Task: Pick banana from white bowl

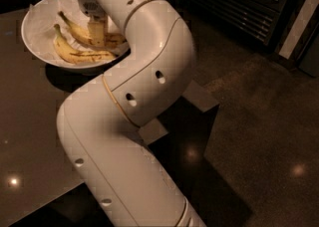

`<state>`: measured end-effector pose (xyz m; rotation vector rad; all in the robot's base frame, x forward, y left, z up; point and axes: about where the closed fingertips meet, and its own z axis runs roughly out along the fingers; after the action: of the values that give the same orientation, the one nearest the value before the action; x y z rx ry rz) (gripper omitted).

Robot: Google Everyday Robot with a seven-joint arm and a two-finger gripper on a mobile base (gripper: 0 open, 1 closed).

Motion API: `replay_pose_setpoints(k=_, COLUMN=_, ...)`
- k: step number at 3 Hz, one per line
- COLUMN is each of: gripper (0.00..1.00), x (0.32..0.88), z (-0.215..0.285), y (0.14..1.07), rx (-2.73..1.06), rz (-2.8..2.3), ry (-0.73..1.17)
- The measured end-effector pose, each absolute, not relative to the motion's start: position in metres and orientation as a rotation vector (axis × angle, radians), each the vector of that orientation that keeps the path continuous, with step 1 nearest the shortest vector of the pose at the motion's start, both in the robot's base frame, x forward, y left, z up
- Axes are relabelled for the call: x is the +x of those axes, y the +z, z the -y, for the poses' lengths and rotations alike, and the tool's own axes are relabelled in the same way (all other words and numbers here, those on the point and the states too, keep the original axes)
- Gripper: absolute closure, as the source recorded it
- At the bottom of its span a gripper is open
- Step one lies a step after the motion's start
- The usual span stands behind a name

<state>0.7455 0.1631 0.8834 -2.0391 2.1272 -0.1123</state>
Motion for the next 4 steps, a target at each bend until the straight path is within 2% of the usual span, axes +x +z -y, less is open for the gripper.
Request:
replay_pose_setpoints(k=2, gripper=1.00, x=0.753, z=-0.176, y=0.973, rx=-1.817, rz=-2.000, ry=-0.409)
replay_pose_setpoints(k=3, gripper=1.00, x=0.743, z=-0.179, y=0.988, rx=-1.806, rz=-1.955, ry=-0.411)
replay_pose_setpoints(k=4, gripper=1.00, x=0.744, z=-0.152, y=0.992, rx=-1.716, rz=-1.997, ry=-0.372)
